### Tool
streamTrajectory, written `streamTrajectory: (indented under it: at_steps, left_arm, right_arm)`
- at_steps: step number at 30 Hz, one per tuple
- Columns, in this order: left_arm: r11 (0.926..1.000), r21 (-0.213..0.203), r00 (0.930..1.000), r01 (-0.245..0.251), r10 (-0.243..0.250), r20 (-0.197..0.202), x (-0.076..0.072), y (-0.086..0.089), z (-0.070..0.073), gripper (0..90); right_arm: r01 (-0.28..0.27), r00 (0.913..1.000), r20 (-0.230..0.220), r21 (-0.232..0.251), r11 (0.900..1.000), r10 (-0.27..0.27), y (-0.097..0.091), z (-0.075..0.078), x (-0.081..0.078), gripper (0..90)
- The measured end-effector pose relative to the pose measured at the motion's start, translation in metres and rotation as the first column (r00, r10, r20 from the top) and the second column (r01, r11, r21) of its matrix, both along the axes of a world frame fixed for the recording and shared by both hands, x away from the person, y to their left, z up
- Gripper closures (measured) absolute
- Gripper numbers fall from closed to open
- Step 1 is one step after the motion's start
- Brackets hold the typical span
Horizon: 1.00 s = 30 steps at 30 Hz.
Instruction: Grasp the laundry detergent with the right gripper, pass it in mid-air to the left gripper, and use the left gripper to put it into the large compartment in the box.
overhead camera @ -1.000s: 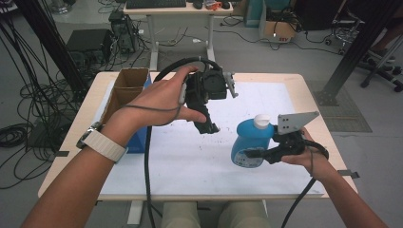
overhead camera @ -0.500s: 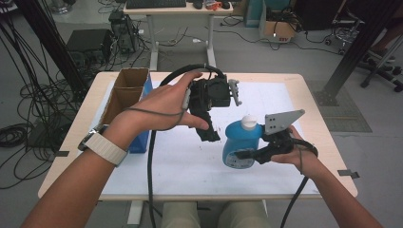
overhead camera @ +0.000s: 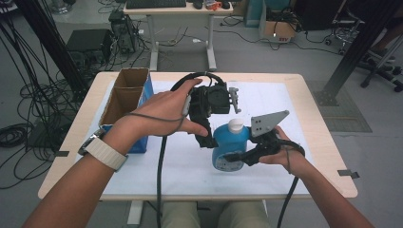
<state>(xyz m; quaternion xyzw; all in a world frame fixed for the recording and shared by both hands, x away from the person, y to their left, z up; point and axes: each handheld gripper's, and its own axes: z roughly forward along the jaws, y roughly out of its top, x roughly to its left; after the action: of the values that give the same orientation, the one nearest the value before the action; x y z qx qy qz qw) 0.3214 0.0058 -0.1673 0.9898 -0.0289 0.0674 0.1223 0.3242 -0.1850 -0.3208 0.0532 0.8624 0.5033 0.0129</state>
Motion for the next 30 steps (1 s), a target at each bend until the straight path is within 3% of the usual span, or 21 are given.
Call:
streamTrajectory:
  at_steps: [6,8,20,21,23,30]
  left_arm:
    - [1.0,0.002,0.9999,0.007,-0.007,-0.012,0.001,0.0,-0.003,8.8]
    - [1.0,0.003,0.9999,0.002,-0.002,-0.017,0.001,0.0,-0.004,8.8]
    - [0.9999,0.015,0.9995,0.0,0.0,-0.03,0.004,-0.001,-0.01,8.6]
    - [0.9997,0.019,0.9994,0.017,-0.016,-0.03,0.005,-0.001,-0.01,8.6]
    - [0.9999,0.013,0.9996,-0.001,0.001,-0.03,0.004,-0.001,-0.011,8.5]
    - [0.9999,0.01,0.9993,0.007,-0.006,-0.036,0.006,-0.004,-0.011,8.5]
  right_arm:
    - [-0.008,0.9997,-0.022,-0.003,1.0,0.008,0.007,0.0,0.001,43.0]
    - [-0.026,0.9995,0.014,-0.015,0.9995,0.026,0.009,-0.001,0.004,43.0]
    - [-0.042,0.999,0.015,-0.021,0.9989,0.042,0.02,-0.004,0.005,42.9]
    - [-0.039,0.9991,0.016,-0.024,0.9989,0.04,0.021,-0.005,0.005,43.0]
    - [-0.032,0.9995,0.004,-0.02,0.9993,0.032,0.023,-0.005,0.004,42.9]
    - [-0.026,0.9995,0.02,-0.015,0.9996,0.026,0.024,-0.005,0.006,43.2]
